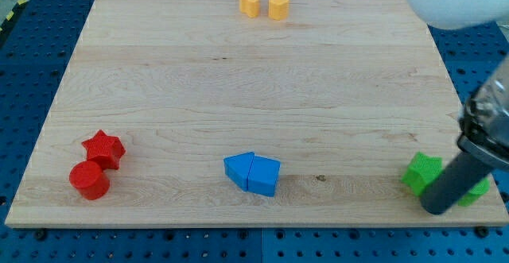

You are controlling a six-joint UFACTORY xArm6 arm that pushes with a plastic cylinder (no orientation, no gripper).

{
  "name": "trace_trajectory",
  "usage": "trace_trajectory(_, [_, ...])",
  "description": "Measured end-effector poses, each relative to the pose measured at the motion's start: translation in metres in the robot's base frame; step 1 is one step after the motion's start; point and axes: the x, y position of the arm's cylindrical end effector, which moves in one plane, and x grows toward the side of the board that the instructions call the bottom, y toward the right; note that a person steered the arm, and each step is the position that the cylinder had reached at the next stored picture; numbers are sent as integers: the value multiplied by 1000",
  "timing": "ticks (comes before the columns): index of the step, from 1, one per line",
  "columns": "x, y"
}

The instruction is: Separate the green blocks

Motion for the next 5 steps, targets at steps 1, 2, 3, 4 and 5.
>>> trace_trajectory(1, [-24, -29])
trace_trajectory(2, [-48, -52])
trace_trajectory(3, [-90, -71])
trace_trajectory(4, [-104, -29])
trace_trajectory(5, [-84, 52])
